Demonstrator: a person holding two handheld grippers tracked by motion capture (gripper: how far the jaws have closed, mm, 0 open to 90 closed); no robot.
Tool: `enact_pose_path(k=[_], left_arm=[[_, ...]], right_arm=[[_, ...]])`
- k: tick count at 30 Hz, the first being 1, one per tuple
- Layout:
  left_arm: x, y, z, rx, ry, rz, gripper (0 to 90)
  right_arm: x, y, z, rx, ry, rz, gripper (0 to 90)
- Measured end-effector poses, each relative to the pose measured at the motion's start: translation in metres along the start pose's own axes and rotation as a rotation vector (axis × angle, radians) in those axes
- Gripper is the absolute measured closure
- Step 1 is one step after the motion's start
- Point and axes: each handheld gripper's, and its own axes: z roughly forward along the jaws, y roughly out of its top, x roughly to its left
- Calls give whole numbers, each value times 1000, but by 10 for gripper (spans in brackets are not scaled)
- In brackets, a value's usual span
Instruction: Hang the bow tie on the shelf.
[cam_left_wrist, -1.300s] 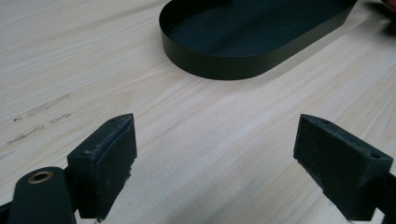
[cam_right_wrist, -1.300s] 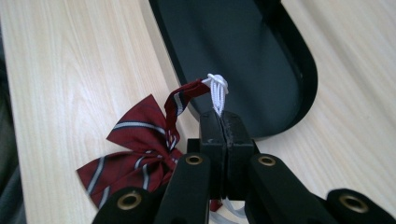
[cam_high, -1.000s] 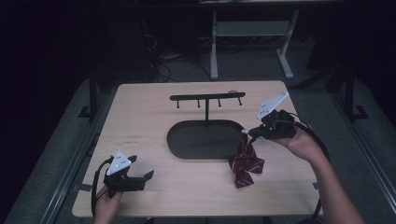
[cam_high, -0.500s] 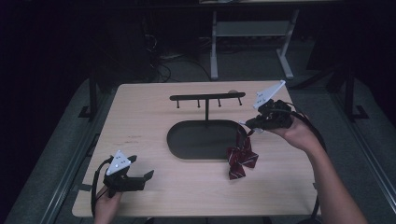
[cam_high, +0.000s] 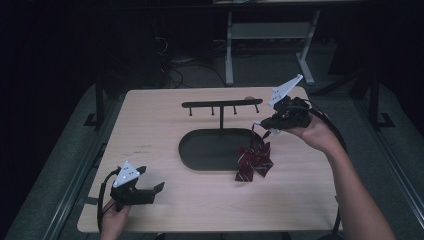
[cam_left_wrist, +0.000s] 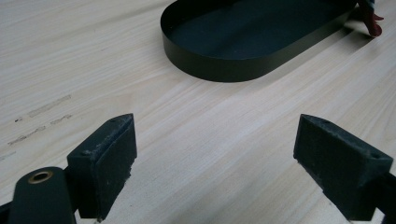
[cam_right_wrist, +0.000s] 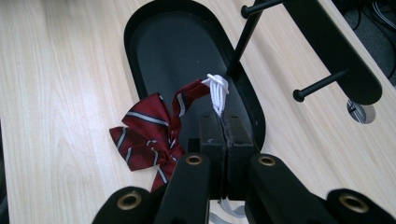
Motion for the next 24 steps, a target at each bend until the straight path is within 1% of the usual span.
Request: enact_pose_path(k=[1, 8, 12, 16, 24], left_arm=[[0, 0, 0, 1, 0, -2, 130], [0, 0, 0, 6, -2, -1, 130], [1, 0, 0, 2, 1, 0, 130], [1, 0, -1, 3, -1, -4, 130], [1, 0, -1, 2, 0, -5, 130]], right_arm=[[-1, 0, 1, -2, 4, 7, 889], [-6, 1, 1, -1, 3, 16, 889], [-9, 5, 0, 4, 1, 9, 889], [-11, 8, -1, -3, -2, 15, 889], [-16, 6, 0, -4, -3, 31, 889]])
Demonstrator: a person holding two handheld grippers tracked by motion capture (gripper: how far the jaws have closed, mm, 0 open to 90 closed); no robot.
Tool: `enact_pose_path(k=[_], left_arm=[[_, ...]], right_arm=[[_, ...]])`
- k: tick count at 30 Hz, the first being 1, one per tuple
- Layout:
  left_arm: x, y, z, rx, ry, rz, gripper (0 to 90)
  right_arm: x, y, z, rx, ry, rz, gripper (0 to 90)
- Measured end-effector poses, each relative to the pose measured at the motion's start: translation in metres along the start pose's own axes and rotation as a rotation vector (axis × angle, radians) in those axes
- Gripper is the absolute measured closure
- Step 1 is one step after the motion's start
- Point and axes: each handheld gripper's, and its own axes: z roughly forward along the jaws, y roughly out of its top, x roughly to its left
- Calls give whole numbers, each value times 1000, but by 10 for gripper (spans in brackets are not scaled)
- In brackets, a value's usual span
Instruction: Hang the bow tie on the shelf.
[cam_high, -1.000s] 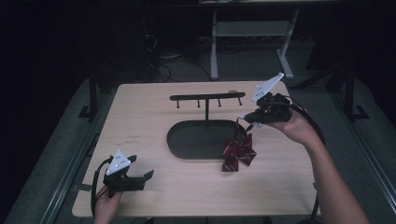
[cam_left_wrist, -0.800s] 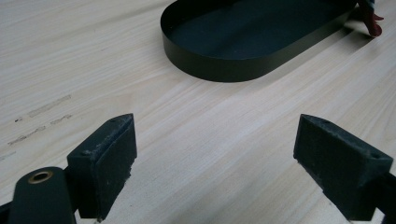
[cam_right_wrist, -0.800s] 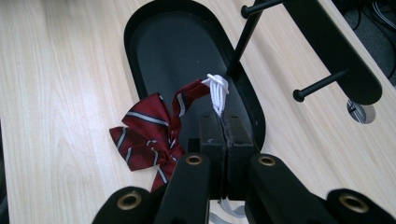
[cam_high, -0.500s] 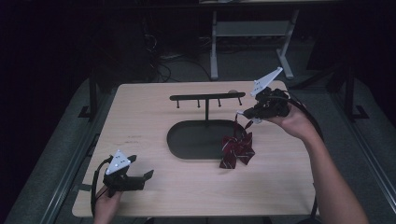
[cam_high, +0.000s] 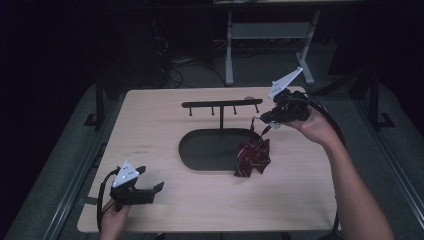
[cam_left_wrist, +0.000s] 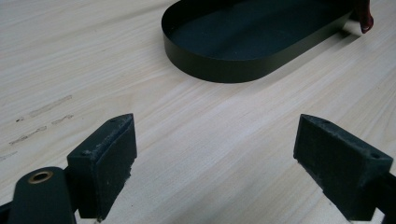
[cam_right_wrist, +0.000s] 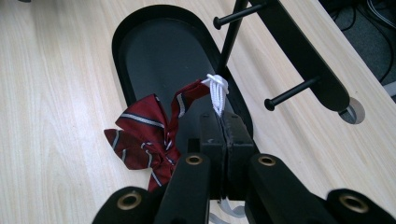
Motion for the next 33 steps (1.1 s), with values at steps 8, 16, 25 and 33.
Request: enact_pose_path(k=[8, 16, 25, 33], left_arm=[[0, 0, 0, -1, 0, 1, 130], [0, 0, 0, -1, -1, 0, 130], [0, 0, -1, -3, -1, -1, 130], [0, 0, 0, -2, -3, -1, 130]], right_arm=[[-4, 5, -4, 5, -14, -6, 889], [-9, 10, -4, 13, -24, -1, 889], [-18, 17, -3, 22, -35, 9, 889], [-28, 24, 0, 36, -48, 22, 889]])
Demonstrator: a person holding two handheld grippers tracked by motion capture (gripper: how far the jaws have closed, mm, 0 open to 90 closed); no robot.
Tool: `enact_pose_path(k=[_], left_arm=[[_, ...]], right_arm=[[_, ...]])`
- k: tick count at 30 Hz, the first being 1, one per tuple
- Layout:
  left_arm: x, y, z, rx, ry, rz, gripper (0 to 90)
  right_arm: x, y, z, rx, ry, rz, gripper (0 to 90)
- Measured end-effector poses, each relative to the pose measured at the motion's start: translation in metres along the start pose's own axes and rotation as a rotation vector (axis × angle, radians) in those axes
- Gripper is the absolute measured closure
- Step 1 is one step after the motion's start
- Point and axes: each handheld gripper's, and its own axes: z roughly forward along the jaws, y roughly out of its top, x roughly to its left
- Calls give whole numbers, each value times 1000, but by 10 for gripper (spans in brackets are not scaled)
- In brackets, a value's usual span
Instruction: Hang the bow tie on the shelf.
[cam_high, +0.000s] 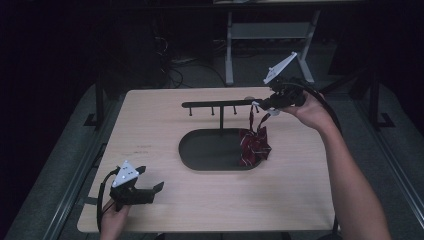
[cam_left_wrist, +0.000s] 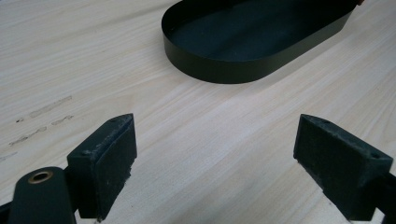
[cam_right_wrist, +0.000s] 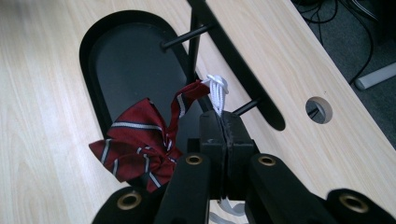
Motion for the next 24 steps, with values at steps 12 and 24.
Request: enact_pose_path(k=[12, 24], left_arm=[[1, 0, 1, 7, -3, 0, 130], [1, 0, 1, 4, -6, -1, 130]], right_arm=[[-13, 6, 15, -6, 22, 24, 888], [-15, 12, 25, -2, 8, 9, 883]])
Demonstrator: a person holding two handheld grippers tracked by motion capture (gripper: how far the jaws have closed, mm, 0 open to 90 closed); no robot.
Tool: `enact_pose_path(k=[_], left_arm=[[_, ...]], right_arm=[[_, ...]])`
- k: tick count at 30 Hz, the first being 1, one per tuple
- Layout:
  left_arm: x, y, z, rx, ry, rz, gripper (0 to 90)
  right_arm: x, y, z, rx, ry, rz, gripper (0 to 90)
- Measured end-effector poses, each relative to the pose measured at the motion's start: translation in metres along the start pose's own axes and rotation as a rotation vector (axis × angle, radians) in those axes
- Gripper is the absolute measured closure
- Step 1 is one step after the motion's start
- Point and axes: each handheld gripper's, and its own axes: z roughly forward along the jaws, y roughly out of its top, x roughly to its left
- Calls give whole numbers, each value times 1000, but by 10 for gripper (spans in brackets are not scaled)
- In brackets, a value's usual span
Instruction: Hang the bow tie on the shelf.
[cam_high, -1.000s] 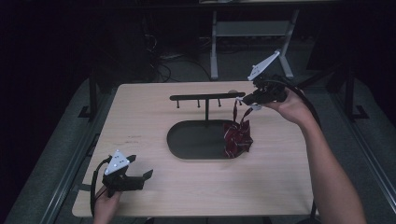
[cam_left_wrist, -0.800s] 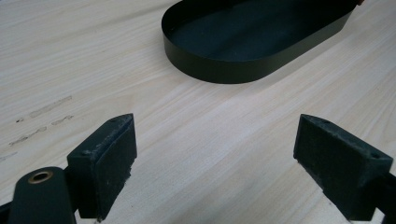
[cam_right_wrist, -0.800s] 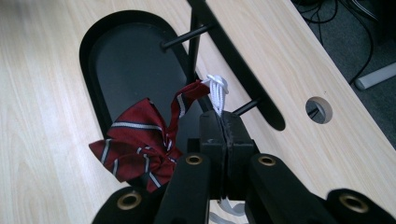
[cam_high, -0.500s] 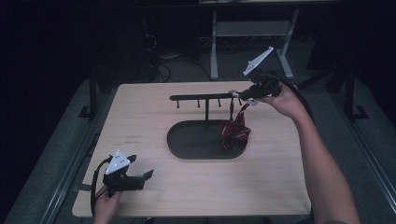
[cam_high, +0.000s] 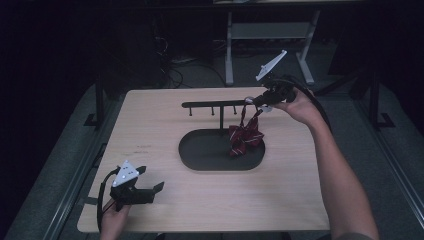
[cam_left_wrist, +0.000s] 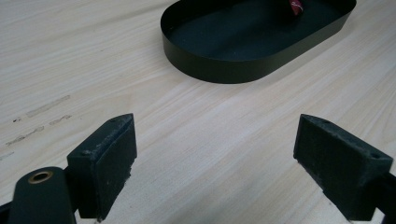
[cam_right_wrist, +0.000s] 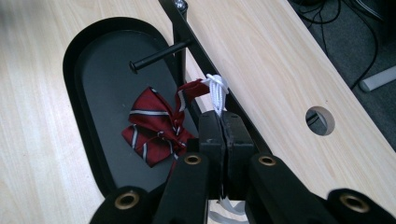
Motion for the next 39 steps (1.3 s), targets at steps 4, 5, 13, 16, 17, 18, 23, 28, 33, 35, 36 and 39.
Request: enact_pose_path(k=[4, 5, 13, 16, 17, 18, 23, 28, 33, 35, 36, 39], left_arm=[[0, 0, 0, -3, -1, -1, 130], [0, 0, 0, -3, -1, -1, 130], [0, 0, 0, -6, -2, -4, 130], [0, 0, 1, -6, -2, -4, 130], [0, 0, 1, -4, -2, -4, 130], [0, 0, 1, -3, -1, -2, 130], [-1, 0, 1, -2, -2, -1, 130], [-1, 0, 0, -4, -1, -1, 130], [-1, 0, 0, -5, -1, 1, 130], [-1, 0, 0, -4, 0, 0, 130], [-1, 0, 1, -2, -1, 0, 130], [-1, 0, 1, -3, -1, 1, 130]], right_arm=[[0, 1, 2, -14, -4, -8, 873], [0, 1, 2, -14, -4, -8, 873], [1, 0, 4, -16, -20, -10, 834], [1, -1, 4, -21, -23, -15, 820], [1, -1, 3, -22, -22, -10, 809], [1, -1, 2, -28, -20, -9, 807], [1, -1, 1, -34, -19, -9, 804], [2, -3, 0, -37, -11, -6, 798], [2, -4, -1, -46, -7, -3, 782], [2, -5, -2, -44, -3, 2, 780], [2, -6, -2, -51, 4, 1, 773], [3, -7, -3, -49, 10, 11, 771]])
